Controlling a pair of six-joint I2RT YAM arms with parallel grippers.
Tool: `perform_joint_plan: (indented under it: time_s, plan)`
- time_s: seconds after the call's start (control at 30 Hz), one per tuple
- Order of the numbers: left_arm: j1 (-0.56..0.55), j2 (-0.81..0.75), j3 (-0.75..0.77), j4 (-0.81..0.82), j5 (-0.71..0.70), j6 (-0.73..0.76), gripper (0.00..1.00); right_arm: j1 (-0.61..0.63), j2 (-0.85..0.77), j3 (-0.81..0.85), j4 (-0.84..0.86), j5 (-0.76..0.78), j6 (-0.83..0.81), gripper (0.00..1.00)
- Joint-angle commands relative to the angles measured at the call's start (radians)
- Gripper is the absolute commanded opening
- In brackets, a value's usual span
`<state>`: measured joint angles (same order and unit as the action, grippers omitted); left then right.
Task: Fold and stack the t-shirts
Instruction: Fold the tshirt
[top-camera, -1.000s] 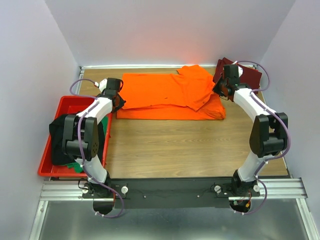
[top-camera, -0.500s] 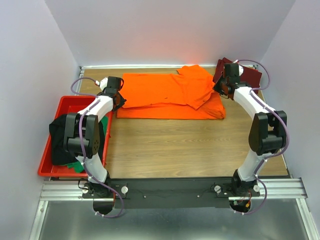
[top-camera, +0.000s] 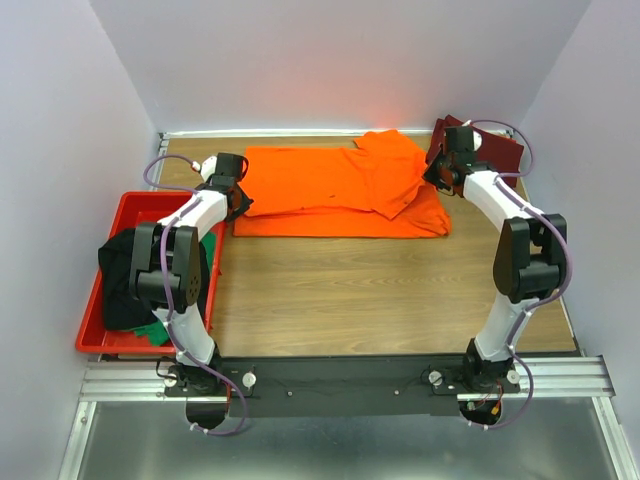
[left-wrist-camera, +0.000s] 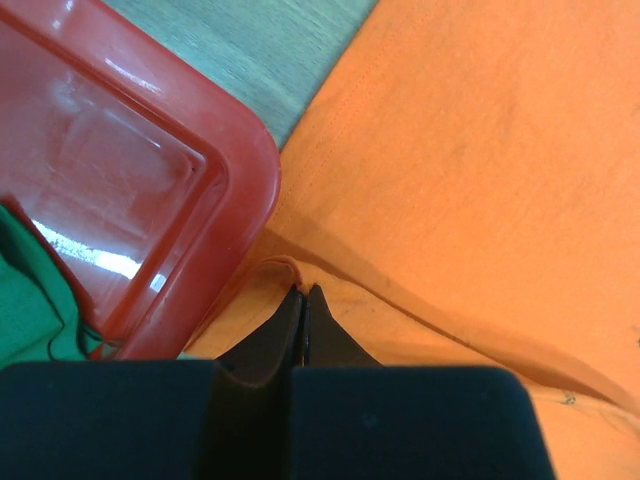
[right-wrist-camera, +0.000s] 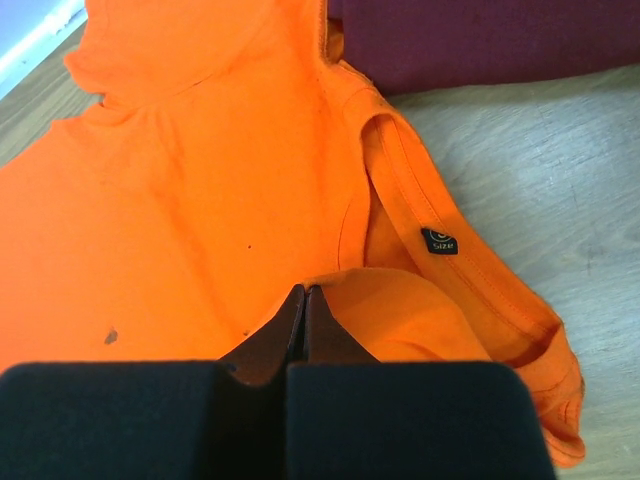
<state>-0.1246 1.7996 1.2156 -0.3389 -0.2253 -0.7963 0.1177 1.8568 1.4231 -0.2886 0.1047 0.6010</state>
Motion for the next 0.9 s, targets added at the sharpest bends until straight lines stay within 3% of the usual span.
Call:
perform_joint_plan:
  time_s: [0.0, 0.87]
  plan:
    - [0.010, 0.011, 0.028, 0.003, -0.008, 0.011, 0.00, -0.006, 0.021, 0.031, 0.017, -0.016, -0.015, 0.00]
    - [0.019, 0.037, 0.051, 0.021, -0.006, 0.037, 0.03, -0.006, 0.058, 0.062, 0.025, -0.011, -0.038, 0.00]
